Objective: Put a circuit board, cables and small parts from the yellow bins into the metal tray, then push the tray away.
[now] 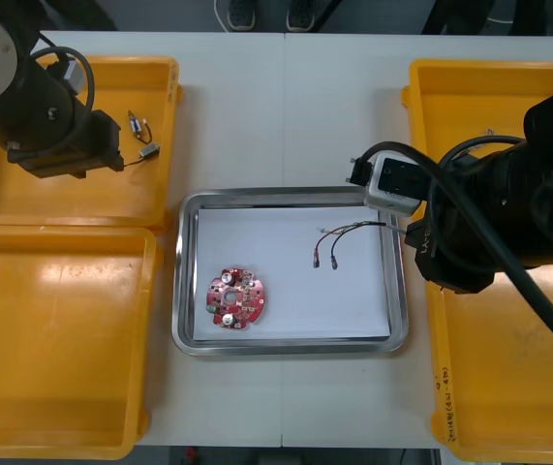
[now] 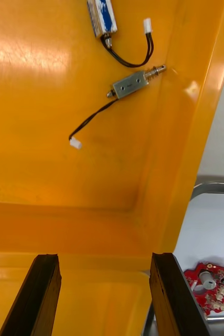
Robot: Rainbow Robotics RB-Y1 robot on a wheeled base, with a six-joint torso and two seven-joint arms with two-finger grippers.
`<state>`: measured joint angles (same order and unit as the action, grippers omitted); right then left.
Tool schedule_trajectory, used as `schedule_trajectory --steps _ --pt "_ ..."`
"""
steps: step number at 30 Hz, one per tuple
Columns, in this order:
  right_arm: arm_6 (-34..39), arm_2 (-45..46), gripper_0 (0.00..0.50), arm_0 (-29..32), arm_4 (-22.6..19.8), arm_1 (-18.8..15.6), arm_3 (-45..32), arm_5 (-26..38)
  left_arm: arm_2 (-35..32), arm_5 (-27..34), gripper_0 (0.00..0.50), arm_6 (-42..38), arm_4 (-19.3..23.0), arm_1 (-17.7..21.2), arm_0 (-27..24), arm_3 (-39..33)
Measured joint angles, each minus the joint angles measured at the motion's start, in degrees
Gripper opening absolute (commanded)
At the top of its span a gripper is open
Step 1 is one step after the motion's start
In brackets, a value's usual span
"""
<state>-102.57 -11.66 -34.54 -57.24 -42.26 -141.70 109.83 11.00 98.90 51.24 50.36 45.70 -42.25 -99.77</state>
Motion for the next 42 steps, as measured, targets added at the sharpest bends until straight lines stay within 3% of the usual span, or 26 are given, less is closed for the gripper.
schedule_trajectory --steps 6,13,22,26,32,42 --pt "-3.73 -3.51 0.0 -0.01 7.93 3.52 0.73 0.0 -0.09 -5.33 0.5 7.61 -0.34 0.01 -1.42 4.93" --pt "-10.38 -9.04 0.0 -0.02 16.58 8.79 3.83 0.0 -0.09 -10.86 0.5 7.71 -2.68 -0.01 -2.75 8.62" --pt "-18.03 -10.5 0.0 1.31 19.33 11.7 7.45 0.01 -0.09 -20.3 0.5 7.71 -7.68 -2.28 -3.58 13.61" --pt "-19.74 -12.11 0.0 2.21 23.39 11.72 7.93 0.01 -0.09 -23.49 0.5 7.71 -9.5 -4.16 -4.55 16.97" --pt "-20.37 -17.49 0.0 2.45 29.46 11.77 8.54 0.01 -0.09 -27.11 0.5 7.71 -11.63 -6.45 -5.76 21.37" --pt "-20.37 -19.99 0.0 2.6 32.0 14.59 14.02 0.01 0.23 -32.67 0.5 7.72 -17.92 -8.22 -6.14 24.81"
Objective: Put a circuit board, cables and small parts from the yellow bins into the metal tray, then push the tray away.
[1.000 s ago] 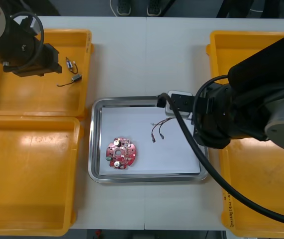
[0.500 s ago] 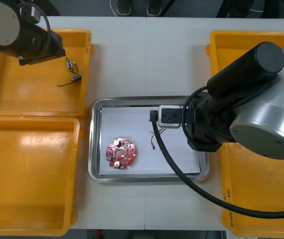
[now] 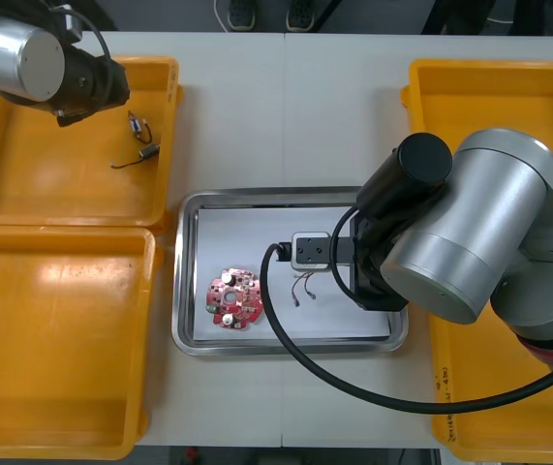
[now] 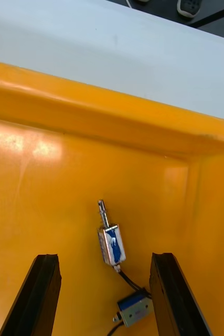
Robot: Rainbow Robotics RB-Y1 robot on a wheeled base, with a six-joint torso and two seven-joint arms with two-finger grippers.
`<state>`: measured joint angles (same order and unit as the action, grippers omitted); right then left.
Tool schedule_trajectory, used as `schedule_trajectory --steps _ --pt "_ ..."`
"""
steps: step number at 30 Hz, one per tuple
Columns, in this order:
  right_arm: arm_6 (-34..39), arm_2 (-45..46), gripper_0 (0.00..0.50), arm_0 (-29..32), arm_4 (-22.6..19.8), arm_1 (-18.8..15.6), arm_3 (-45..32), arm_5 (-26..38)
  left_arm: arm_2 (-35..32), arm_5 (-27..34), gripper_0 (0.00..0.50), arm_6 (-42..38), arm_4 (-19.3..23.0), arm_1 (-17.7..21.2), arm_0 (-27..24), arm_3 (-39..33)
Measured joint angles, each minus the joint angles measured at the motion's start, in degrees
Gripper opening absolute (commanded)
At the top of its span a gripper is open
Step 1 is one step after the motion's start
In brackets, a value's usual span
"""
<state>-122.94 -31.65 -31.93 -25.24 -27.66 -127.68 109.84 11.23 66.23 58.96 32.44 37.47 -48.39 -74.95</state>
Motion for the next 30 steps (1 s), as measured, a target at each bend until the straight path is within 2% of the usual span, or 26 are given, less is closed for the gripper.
schedule_trajectory --steps 11,16,19,30 --pt "0.0 -0.17 0.0 1.99 1.76 1.17 1.07 0.0 2.71 -5.22 0.5 0.0 -0.71 -0.33 -0.06 4.17" --pt "0.0 -1.22 0.0 2.92 4.26 1.55 1.07 0.0 4.38 -8.36 0.5 0.0 -0.71 -1.07 -0.09 6.53" --pt "0.0 -2.28 0.0 3.16 6.11 2.31 1.07 0.0 5.49 -9.99 0.5 0.0 -0.71 -1.52 -0.1 7.79" --pt "0.01 -2.92 0.0 3.39 8.45 6.15 3.94 0.0 9.22 -12.54 0.5 0.0 -0.69 -2.0 -0.11 9.89"
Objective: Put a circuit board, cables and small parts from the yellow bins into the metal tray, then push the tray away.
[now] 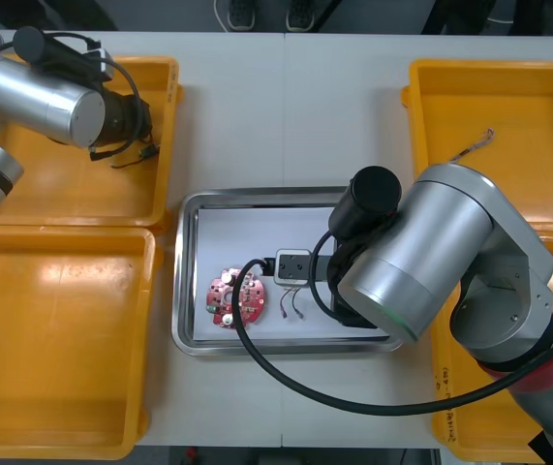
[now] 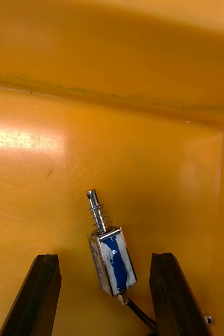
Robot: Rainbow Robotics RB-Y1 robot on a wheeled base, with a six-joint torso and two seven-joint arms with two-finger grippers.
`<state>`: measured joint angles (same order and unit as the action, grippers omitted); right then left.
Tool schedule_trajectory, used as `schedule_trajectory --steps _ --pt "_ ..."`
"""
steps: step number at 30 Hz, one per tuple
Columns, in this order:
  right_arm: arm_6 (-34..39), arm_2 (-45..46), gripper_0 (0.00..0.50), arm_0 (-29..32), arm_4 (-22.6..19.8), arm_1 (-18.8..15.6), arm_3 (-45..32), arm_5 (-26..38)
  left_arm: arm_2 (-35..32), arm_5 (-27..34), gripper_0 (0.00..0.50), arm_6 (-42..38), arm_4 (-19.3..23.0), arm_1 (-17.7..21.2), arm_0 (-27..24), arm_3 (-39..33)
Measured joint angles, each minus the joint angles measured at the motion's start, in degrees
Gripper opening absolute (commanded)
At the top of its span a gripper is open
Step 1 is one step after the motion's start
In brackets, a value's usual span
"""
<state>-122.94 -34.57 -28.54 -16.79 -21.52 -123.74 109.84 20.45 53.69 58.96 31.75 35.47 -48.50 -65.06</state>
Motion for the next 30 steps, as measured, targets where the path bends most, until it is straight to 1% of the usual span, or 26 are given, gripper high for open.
schedule_trajectory --steps 4,16,17,18,19,30 --pt "0.0 0.0 0.0 0.01 0.01 0.22 1.18 0.0 0.6 -0.78 0.5 0.0 0.01 -0.01 0.0 0.51" --pt "0.0 -0.08 0.0 1.16 1.29 0.81 3.55 -0.55 2.99 -6.28 0.5 0.0 0.01 -0.03 -0.54 2.95" --pt "0.0 -0.08 0.0 1.4 1.35 0.81 3.71 -1.02 3.14 -6.62 0.354 0.0 0.01 -0.03 -0.67 3.16" --pt "0.0 -0.08 0.0 1.62 1.42 0.81 3.91 -1.53 3.21 -6.76 0.105 0.0 0.01 -0.03 -0.74 3.31" --pt "0.0 -0.09 0.0 1.77 1.47 0.81 4.1 -1.91 3.27 -6.81 0.001 0.0 0.01 -0.03 -0.78 3.42" --pt "0.02 -1.05 0.0 2.02 2.78 1.06 6.93 -6.34 3.27 -6.82 0.0 0.0 0.02 -0.03 -0.94 3.66"
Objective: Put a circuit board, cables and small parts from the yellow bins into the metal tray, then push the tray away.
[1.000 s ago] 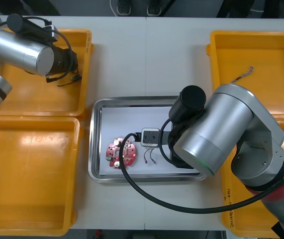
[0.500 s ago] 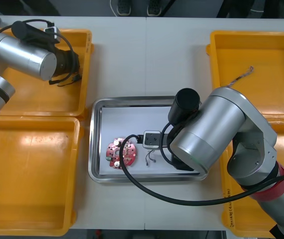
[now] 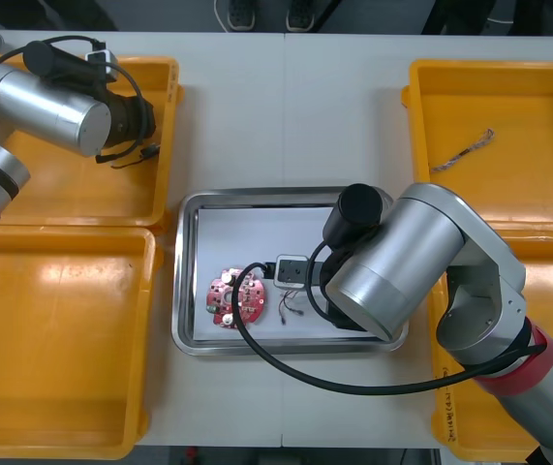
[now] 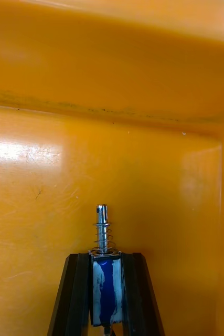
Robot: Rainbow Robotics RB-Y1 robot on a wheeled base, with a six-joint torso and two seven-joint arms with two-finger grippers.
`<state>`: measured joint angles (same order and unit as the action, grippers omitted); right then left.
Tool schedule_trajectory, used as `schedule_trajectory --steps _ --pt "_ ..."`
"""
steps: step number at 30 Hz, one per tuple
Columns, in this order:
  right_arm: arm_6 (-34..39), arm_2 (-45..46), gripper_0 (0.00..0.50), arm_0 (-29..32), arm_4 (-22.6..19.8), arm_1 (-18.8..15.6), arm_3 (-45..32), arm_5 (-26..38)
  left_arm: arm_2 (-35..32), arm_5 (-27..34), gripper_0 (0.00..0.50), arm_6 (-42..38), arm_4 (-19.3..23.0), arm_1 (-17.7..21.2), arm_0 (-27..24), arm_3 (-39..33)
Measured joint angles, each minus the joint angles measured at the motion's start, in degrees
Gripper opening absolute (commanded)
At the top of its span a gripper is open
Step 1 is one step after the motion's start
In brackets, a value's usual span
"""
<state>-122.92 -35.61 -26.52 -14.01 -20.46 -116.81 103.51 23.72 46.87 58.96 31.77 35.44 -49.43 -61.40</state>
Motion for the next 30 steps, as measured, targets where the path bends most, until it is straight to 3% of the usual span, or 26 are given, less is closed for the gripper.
schedule_trajectory --steps 8,15,16,17,18,20,30 --pt "0.1 -0.1 0.0 0.48 0.38 0.64 0.85 -0.77 -0.09 1.15 0.0 0.0 0.78 0.01 -0.19 -0.12" --pt "0.13 -0.43 0.0 1.55 0.4 0.68 0.85 -2.2 -2.84 9.39 0.0 0.0 1.9 0.03 -0.38 -3.07" --pt "0.13 -0.5 0.026 1.63 0.41 0.69 0.86 -2.2 -3.36 10.26 0.0 0.0 1.98 0.03 -0.38 -3.51" --pt "0.14 -0.53 0.134 1.72 0.41 0.7 0.86 -2.2 -3.87 11.14 0.0 0.0 2.02 0.04 -0.38 -3.94" --pt "0.14 -0.55 0.355 1.81 0.42 0.73 0.86 -2.22 -4.41 12.05 0.0 0.0 2.08 0.05 -0.38 -4.37" --pt "0.14 -0.67 0.485 1.91 0.44 0.75 0.86 -2.38 -5.29 13.79 0.0 0.0 2.21 0.13 -0.38 -5.21" --pt "0.14 -0.77 0.5 2.06 1.87 0.82 0.86 -3.56 -8.95 22.3 0.0 0.04 3.84 1.2 -0.38 -10.45"
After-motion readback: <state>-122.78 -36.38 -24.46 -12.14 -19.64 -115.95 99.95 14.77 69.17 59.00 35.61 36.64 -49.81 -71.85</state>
